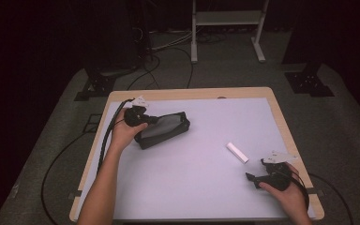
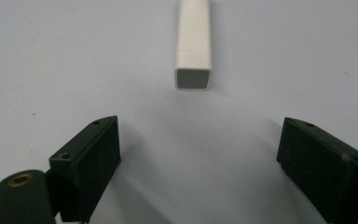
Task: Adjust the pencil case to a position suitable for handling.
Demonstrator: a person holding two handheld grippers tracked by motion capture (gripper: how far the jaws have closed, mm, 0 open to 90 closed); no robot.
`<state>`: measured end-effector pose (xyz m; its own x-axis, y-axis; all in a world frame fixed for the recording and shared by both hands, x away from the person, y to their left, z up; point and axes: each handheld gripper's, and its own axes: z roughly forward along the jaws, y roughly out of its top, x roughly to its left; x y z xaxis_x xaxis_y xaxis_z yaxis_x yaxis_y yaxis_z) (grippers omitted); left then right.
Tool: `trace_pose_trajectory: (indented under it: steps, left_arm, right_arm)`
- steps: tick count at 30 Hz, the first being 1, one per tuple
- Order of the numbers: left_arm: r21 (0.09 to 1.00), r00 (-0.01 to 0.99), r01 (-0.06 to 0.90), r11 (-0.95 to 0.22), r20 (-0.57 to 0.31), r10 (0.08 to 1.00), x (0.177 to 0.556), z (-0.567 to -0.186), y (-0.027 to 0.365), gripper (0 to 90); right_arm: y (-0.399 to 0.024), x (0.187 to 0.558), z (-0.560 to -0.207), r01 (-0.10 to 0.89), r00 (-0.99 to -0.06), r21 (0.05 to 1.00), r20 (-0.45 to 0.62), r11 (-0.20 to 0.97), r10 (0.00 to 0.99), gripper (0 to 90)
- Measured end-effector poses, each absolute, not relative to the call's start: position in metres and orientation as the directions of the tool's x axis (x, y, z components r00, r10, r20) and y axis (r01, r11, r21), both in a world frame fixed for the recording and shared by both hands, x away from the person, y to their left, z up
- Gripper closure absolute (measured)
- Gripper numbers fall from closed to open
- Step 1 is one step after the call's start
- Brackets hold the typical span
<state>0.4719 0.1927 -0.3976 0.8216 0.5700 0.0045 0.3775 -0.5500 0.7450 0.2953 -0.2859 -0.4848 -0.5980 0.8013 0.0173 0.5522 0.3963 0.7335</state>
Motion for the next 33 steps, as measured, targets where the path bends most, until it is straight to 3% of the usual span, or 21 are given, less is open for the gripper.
trace_pose_trajectory:
  steps: [33]
  left_arm:
    - [0.740,0.952,0.234,-0.630,-0.044,0.302,0.415,-0.376,0.153,88.8]
  right_arm:
    - [-0.286,0.295,-0.485,0.552,-0.598,0.734,0.016,0.396,0.801,12.2]
